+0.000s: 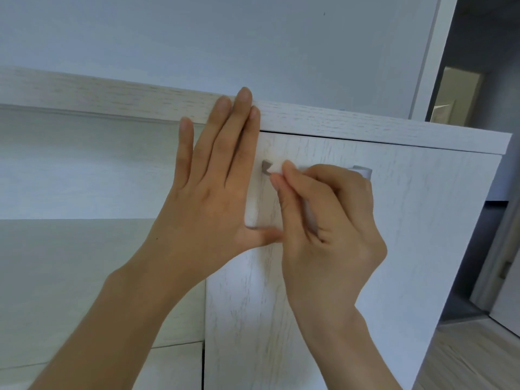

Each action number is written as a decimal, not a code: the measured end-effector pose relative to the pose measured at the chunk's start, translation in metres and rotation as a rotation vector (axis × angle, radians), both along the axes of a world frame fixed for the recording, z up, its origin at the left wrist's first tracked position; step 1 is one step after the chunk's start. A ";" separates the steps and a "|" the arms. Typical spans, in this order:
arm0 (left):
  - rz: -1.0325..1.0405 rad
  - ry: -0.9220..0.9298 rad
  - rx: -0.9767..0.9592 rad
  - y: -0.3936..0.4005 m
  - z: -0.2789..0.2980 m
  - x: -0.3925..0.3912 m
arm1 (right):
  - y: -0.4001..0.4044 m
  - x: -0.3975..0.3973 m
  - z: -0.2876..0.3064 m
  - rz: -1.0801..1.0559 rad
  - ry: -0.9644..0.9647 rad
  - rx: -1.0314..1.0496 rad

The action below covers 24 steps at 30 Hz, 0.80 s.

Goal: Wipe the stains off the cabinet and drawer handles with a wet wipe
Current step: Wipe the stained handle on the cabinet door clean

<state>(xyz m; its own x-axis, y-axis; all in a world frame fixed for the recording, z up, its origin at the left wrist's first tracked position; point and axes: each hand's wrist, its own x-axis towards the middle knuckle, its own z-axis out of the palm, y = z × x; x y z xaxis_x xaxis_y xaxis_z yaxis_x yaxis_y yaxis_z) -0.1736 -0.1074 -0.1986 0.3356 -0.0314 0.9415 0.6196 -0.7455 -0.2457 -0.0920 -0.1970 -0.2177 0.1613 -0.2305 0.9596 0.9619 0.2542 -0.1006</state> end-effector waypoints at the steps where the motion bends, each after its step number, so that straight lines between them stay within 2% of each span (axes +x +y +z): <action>1: 0.000 0.003 0.000 0.001 0.000 -0.001 | -0.001 0.001 0.000 -0.008 -0.010 -0.006; 6: 0.029 0.025 0.021 0.002 0.001 -0.003 | -0.008 0.004 -0.005 -0.052 -0.062 -0.045; 11: 0.019 0.037 0.002 0.001 0.001 -0.004 | -0.006 0.001 -0.003 -0.064 -0.002 -0.001; 13: 0.011 0.038 -0.027 -0.001 0.001 -0.004 | -0.002 -0.001 -0.001 -0.007 0.009 -0.036; 16: -0.040 0.015 -0.063 -0.004 0.003 -0.005 | 0.001 -0.001 -0.001 0.240 0.008 -0.272; 17: -0.045 0.013 -0.054 -0.003 0.002 -0.004 | 0.001 -0.002 -0.002 0.238 0.009 -0.270; 21: 0.008 0.035 0.002 0.002 0.000 -0.005 | 0.000 -0.004 -0.009 -0.047 -0.012 0.051; 24: 0.020 0.040 -0.011 0.000 0.001 -0.005 | 0.001 0.000 -0.009 -0.059 0.012 0.097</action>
